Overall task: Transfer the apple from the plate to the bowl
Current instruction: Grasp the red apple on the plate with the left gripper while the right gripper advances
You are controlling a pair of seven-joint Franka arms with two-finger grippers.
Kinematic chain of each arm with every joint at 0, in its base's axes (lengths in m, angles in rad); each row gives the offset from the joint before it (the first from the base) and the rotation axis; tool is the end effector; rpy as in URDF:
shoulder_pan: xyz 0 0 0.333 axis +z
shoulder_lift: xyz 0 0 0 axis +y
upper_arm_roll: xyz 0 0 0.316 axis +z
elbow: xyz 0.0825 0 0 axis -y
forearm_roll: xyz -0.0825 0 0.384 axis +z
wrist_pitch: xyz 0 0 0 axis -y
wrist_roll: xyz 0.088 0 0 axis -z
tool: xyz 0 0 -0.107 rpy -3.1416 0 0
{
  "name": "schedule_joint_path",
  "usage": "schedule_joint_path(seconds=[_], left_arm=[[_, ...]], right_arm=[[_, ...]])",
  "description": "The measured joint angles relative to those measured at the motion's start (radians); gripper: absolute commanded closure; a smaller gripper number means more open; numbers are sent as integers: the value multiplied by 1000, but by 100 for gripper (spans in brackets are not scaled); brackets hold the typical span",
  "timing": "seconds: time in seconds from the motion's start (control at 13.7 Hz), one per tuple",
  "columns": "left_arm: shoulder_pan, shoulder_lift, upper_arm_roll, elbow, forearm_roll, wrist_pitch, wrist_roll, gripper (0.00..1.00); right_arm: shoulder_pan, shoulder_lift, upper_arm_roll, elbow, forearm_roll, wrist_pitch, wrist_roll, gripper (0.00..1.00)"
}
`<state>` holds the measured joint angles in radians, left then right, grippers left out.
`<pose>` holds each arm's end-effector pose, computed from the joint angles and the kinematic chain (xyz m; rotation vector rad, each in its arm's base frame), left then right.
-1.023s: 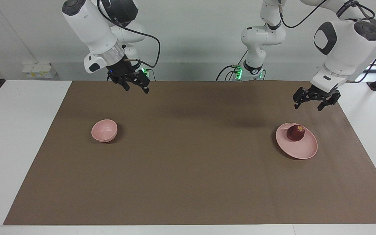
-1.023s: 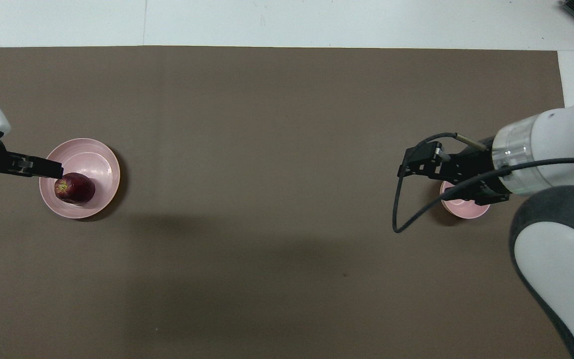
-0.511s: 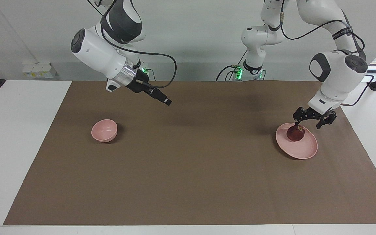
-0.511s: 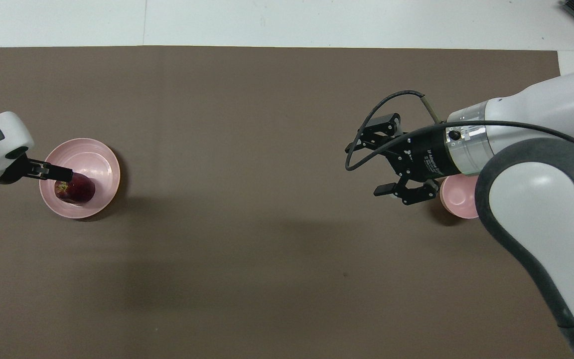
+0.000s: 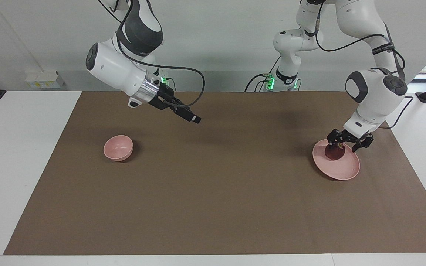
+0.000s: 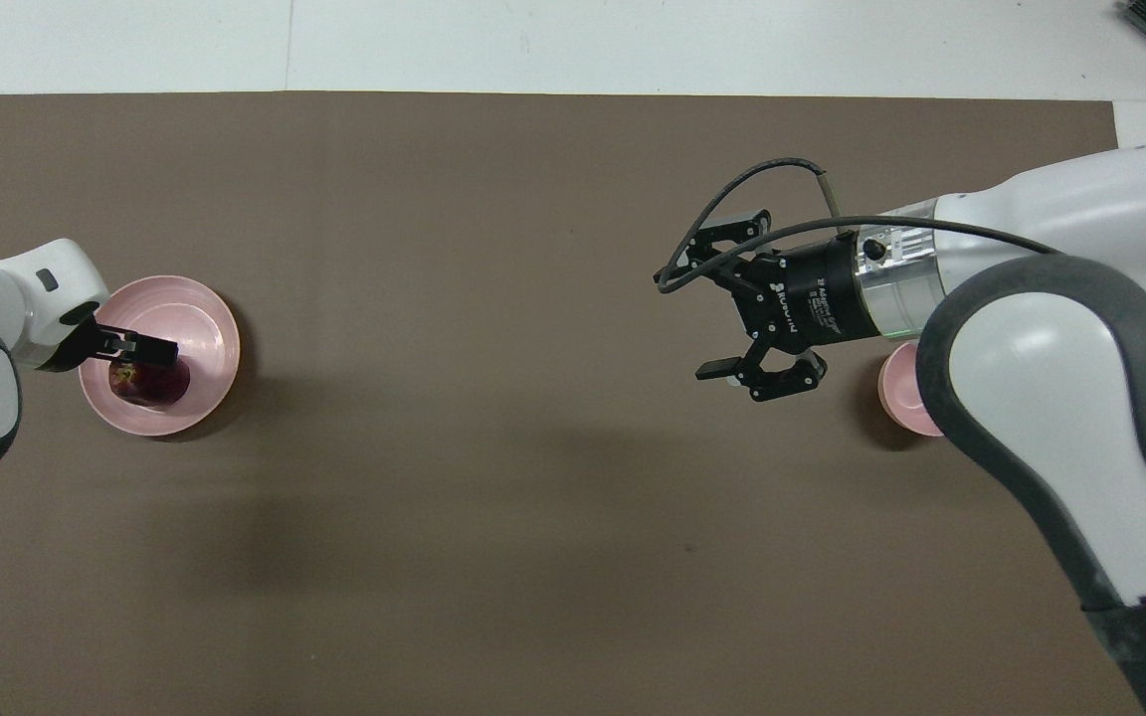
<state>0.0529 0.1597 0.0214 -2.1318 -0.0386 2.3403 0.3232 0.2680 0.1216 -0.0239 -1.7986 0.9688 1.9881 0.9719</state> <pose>0.5663 0.0414 0.3379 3.1062 -0.3479 0.0826 0.5828 0.1986 0.5071 -1.9625 1.2251 0.5671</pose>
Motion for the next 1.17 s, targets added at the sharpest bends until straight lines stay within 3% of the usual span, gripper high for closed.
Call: schedule_joint_path(seconds=[0.15, 0.37, 0.44, 0.95, 1.17], left_arm=[[2, 0, 0, -13, 0, 4, 3, 43], [4, -5, -1, -16, -2, 3, 13, 90], [4, -5, -1, -17, -2, 3, 14, 100], [4, -24, -6, 8, -4, 0, 32, 100], [3, -40, -22, 104, -128, -113, 36, 100]], right_arm=[[0, 5, 0, -12, 69, 22, 30, 0], [1, 33, 0, -27, 174, 30, 39, 0], [6, 47, 0, -28, 196, 42, 39, 0], [89, 67, 0, -55, 367, 194, 56, 0], [152, 90, 1, -63, 471, 282, 56, 0]])
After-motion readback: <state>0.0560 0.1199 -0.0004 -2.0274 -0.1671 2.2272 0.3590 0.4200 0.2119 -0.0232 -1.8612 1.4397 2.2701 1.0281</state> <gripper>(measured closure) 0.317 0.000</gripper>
